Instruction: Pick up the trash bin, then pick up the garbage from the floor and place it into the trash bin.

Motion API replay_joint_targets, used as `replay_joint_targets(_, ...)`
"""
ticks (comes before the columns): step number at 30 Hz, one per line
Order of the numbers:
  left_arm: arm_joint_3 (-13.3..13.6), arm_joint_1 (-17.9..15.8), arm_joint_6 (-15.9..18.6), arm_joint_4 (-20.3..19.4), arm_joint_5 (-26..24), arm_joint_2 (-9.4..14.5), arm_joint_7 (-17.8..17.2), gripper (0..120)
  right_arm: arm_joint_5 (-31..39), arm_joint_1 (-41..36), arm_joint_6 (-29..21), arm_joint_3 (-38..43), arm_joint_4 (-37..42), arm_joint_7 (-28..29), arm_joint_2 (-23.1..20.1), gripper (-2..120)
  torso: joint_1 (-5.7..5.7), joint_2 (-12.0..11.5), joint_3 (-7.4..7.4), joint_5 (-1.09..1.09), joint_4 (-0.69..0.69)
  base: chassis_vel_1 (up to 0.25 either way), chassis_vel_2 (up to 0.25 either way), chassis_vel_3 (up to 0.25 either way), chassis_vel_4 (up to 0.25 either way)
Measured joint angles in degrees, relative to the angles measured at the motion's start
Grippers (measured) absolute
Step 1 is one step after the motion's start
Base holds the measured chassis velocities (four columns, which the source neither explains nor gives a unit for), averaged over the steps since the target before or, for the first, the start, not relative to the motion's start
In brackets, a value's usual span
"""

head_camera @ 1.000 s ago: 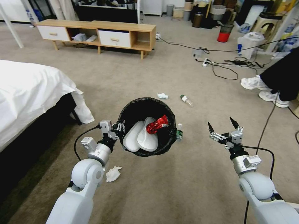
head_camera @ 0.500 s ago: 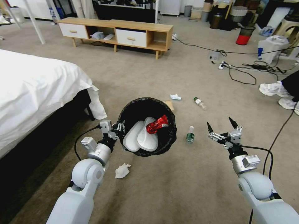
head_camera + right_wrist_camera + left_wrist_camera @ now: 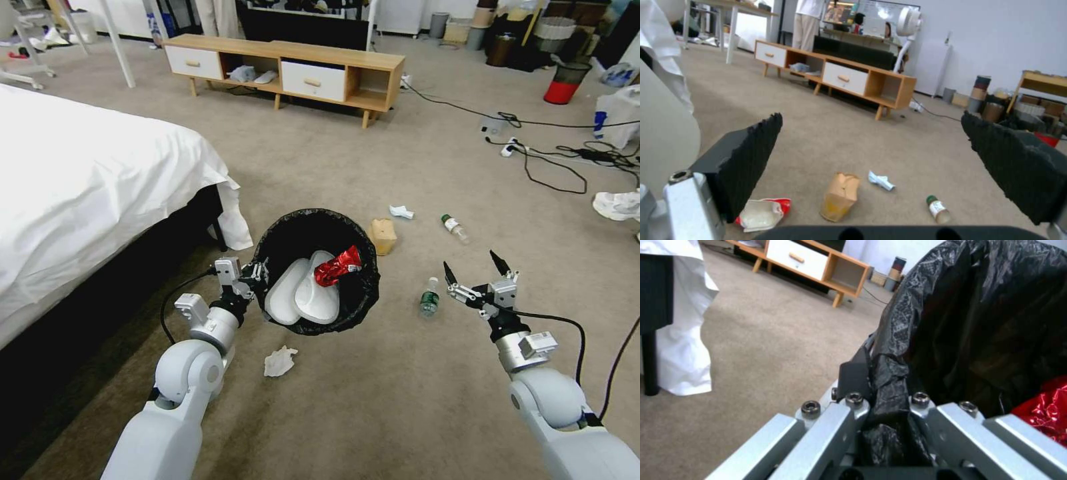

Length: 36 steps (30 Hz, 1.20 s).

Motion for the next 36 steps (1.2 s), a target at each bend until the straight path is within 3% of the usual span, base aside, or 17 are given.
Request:
replay_joint_targets(9, 0.0, 0.3, 0.0, -0.8, 0.0, 0.0, 0.0, 3, 0.0, -0.2, 0.1, 0.0, 0.1, 0.0, -0.1, 100, 0.0, 0.0, 0.0, 0.0, 0.01, 0.0, 0.0, 0.0, 0.0)
replay_joint_targets(21, 0.1, 2.6, 1.7, -4.2, -2.4, 2.0, -0.6, 3, -0.1, 0.2, 0.1, -0.5, -0.5, -0.1, 0.1, 100, 0.0, 0.0, 0.0, 0.0, 0.0, 0.0, 0.0, 0.0, 0.0)
replay_joint_targets(36, -2.6, 6.1, 2.0, -7.8, -3.3, 5.0, -0.8, 3, -0.7, 1.1, 0.2, -1.3, -1.4, -0.1, 0.9, 100, 0.0, 0.0, 0.0, 0.0, 0.0, 0.0, 0.0, 0.0, 0.0)
